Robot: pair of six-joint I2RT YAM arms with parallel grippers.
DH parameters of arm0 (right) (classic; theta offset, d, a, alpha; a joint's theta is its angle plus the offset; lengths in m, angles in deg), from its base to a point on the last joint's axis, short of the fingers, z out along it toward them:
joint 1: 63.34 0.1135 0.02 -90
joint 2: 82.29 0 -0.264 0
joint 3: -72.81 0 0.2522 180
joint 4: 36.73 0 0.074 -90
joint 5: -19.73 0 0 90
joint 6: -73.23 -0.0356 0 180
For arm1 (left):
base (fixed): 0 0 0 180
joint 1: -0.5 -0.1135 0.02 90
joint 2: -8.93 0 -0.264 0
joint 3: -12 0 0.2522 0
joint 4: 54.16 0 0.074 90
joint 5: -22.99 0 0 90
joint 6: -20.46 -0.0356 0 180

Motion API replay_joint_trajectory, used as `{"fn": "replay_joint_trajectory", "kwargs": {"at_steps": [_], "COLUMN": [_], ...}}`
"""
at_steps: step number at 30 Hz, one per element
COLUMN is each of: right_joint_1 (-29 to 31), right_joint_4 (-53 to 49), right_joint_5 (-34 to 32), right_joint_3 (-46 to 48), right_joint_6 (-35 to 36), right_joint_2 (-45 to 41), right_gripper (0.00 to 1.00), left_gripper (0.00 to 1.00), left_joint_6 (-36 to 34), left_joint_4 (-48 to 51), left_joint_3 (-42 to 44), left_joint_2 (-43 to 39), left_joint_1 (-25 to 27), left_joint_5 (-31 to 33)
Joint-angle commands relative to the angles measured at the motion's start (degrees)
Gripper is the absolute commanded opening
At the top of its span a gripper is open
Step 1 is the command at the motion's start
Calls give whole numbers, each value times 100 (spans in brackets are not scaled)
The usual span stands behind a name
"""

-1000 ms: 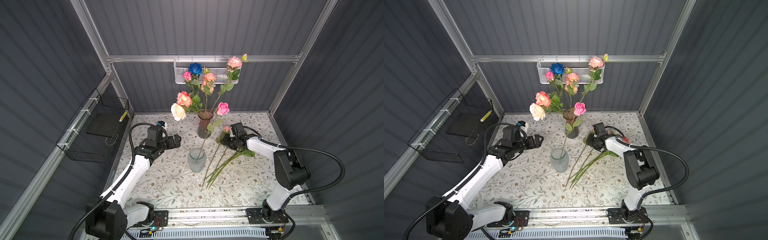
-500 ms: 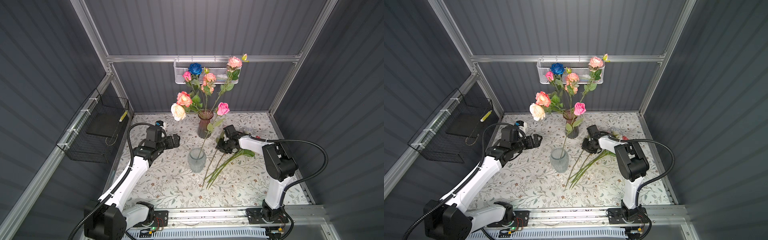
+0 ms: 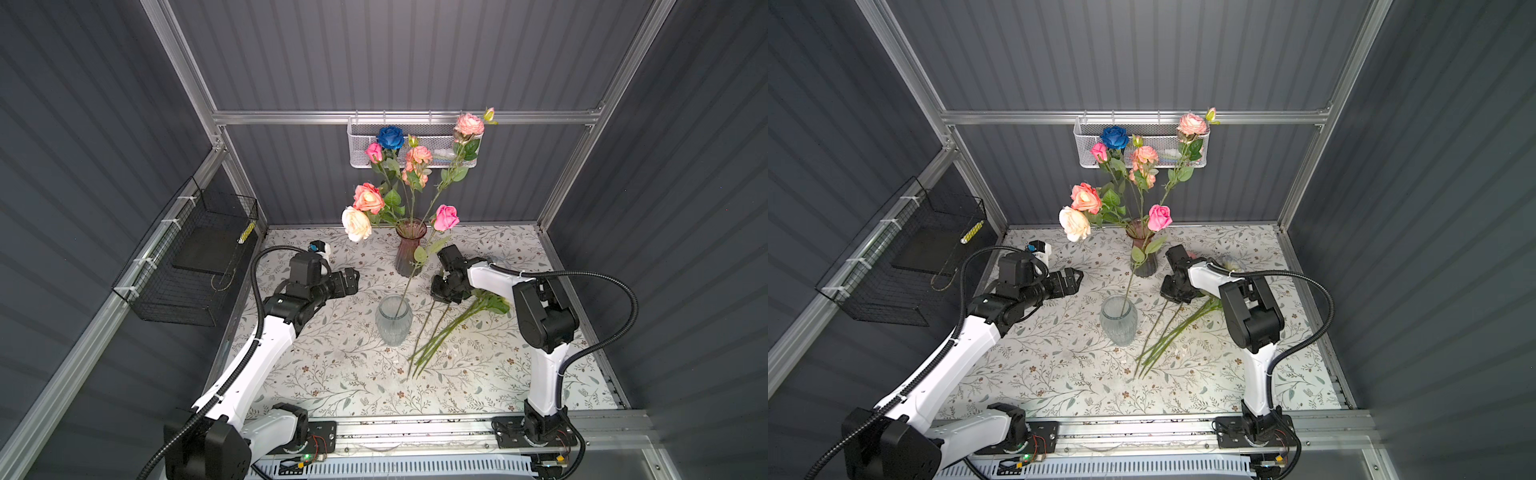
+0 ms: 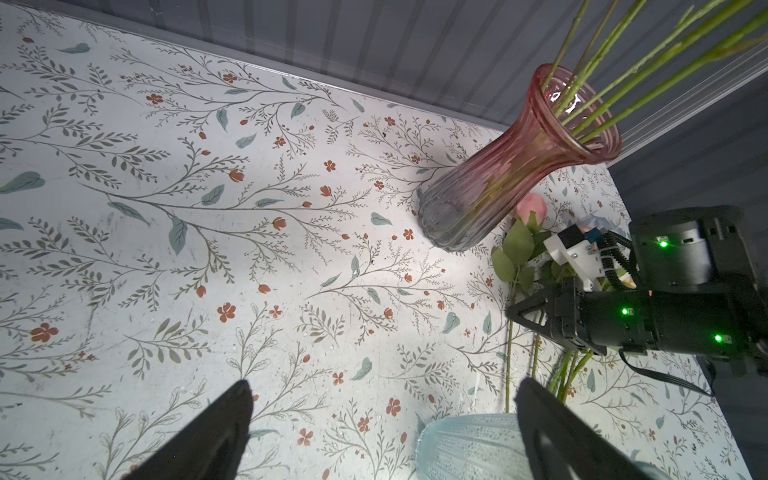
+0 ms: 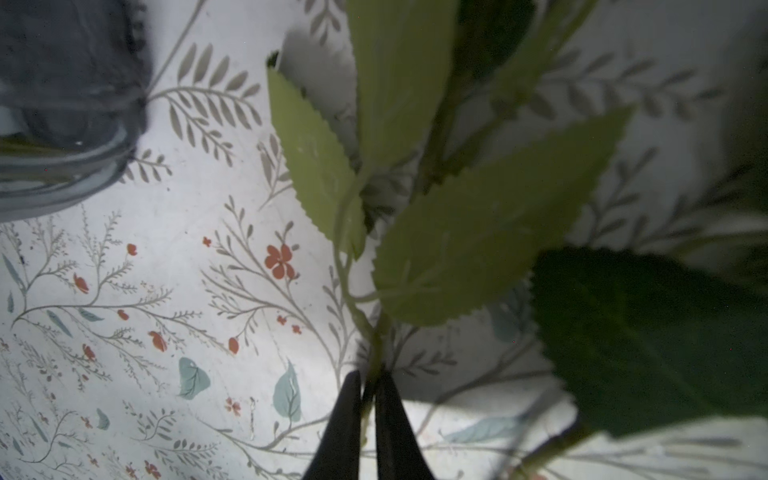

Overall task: Arrange the flowers into the vase
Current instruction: 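Close the right gripper on a pink rose stem in the loose bunch, then lift the pink rose high above the table with the right gripper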

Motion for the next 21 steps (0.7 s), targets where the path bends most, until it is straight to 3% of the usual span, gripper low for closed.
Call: {"fn": "replay_joint_trajectory", "kwargs": {"at_steps": [1,9,21], "right_joint_1": [19,-24,-249], "right_joint_4": [-321,73,1500], "right_joint_5": [-189,-508,-885], "right_joint_3": [56,443,2074], "right_joint_6": [58,192,-43], "right_joint_2": [-61,-1058,-3700], "right_gripper": [7,2,0], "left_gripper": [99,99,99], "left_joint_6": [19,31,6], "left_joint_4": [81,53,42], "left_joint_3": [-132,-101,-81], "left_joint_2": [-144,-227,-191], "left_joint_1": [-38,-38,-38], "left_joint_5": [37,40,146]}}
